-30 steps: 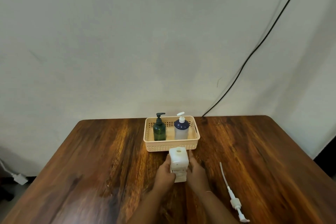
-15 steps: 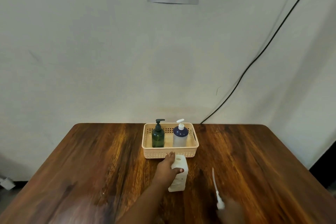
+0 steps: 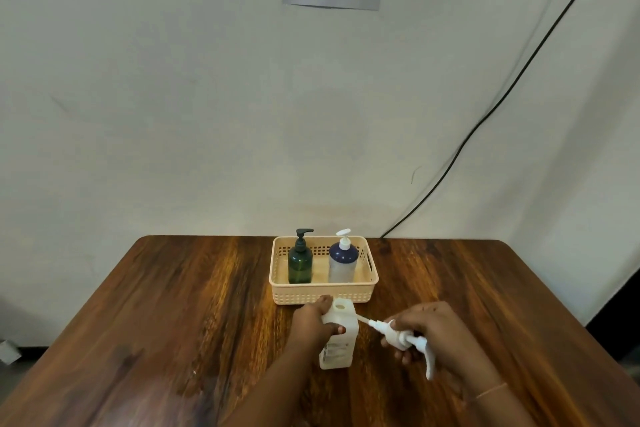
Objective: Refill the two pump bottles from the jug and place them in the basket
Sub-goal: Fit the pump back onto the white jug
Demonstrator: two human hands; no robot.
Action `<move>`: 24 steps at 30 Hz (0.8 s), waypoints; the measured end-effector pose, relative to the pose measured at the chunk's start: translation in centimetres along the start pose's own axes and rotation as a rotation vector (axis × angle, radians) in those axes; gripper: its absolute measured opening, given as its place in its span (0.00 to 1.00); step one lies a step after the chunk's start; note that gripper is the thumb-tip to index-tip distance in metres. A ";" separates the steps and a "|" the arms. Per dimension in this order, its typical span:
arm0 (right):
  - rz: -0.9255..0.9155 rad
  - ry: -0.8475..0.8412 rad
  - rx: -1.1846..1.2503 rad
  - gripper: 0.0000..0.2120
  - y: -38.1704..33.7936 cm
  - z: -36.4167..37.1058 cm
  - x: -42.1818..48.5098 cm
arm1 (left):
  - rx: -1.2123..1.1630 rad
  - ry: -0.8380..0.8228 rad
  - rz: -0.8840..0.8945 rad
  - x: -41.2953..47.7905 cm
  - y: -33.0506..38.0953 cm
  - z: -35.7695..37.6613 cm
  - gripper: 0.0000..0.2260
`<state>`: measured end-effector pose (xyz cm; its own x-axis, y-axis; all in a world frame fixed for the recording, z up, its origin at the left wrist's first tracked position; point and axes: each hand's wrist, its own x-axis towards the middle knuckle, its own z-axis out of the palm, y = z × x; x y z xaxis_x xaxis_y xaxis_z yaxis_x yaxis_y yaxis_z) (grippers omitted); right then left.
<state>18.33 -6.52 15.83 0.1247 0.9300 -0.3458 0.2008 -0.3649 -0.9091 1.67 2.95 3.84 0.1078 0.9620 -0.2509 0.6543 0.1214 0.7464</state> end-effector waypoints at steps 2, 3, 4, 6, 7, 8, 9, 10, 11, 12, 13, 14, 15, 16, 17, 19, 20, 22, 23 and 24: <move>0.047 0.002 -0.036 0.03 -0.6 0.7 0.7 | 0.023 -0.001 -0.002 0.1 0.2 -0.2 0.30; 0.058 0.010 -0.076 0.04 -1.2 1.1 1.2 | 0.036 -0.005 -0.001 0.1 0.3 -0.4 0.30; 0.059 0.018 -0.132 0.04 -2.0 1.4 1.7 | 0.048 -0.011 0.001 0.2 0.4 -0.6 0.30; 0.047 0.021 -0.229 0.04 -4.3 1.9 2.1 | 0.059 -0.025 -0.005 0.3 0.6 -0.8 0.31; 0.027 0.032 -0.256 0.05 -5.5 2.0 2.2 | 0.059 -0.026 -0.012 0.4 0.6 -0.9 0.31; -0.004 0.053 -0.280 0.06 -6.4 1.9 2.2 | 0.065 -0.026 -0.015 0.5 0.7 -1.0 0.31; -0.028 0.077 -0.311 0.06 -7.0 1.8 2.2 | 0.085 -0.027 -0.012 0.5 0.8 -1.0 0.31; -0.031 0.087 -0.346 0.06 -7.4 1.8 2.1 | 0.109 -0.029 -0.006 0.5 0.9 -1.0 0.31; -0.014 0.080 -0.392 0.07 -7.5 1.7 2.0 | 0.125 -0.030 0.000 0.5 0.9 -0.9 0.31; 0.017 0.068 -0.442 0.09 -7.3 1.9 2.0 | 0.130 -0.032 0.004 0.6 0.8 -0.9 0.31; 0.040 0.057 -0.478 0.11 -7.0 2.1 2.2 | 0.131 -0.031 0.006 0.5 0.8 -0.9 0.31; 0.052 0.048 -0.493 0.14 -6.6 2.3 2.6 | 0.128 -0.028 0.007 0.5 0.7 -0.9 0.30; 0.057 0.044 -0.493 0.16 -6.2 2.5 3.1 | 0.123 -0.024 0.007 0.5 0.7 -0.9 0.30; 0.065 0.043 -0.495 0.17 -5.8 2.7 3.8 | 0.118 -0.023 0.008 0.4 0.7 -1.0 0.30; 0.072 0.045 -0.506 0.16 -5.5 3.1 4.6 | 0.117 -0.026 0.008 0.5 0.7 -1.0 0.30; 0.058 0.059 -0.573 0.15 -5.1 4.2 6.1 | 0.124 -0.032 0.008 0.4 0.9 -1.1 0.30; 0.015 0.083 -0.634 0.15 -4.7 4.9 6.8 | 0.125 -0.035 0.005 0.4 1.0 -1.3 0.30; -0.083 0.136 -0.742 0.18 -3.8 6.4 7.9 | 0.129 -0.043 0.003 0.3 1.2 -1.5 0.30; -0.103 0.141 -0.788 0.19 -3.2 7.1 8.4 | 0.128 -0.047 0.004 0.2 1.3 -1.6 0.29; -0.104 0.126 -0.835 0.20 -2.8 7.6 8.8 | 0.118 -0.051 0.005 0.2 1.3 -1.6 0.29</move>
<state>11.47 3.04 13.56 0.1630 0.9668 -0.1968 0.8623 -0.2365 -0.4477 1.34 3.69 5.75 0.1476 0.9484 -0.2806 0.7367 0.0839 0.6710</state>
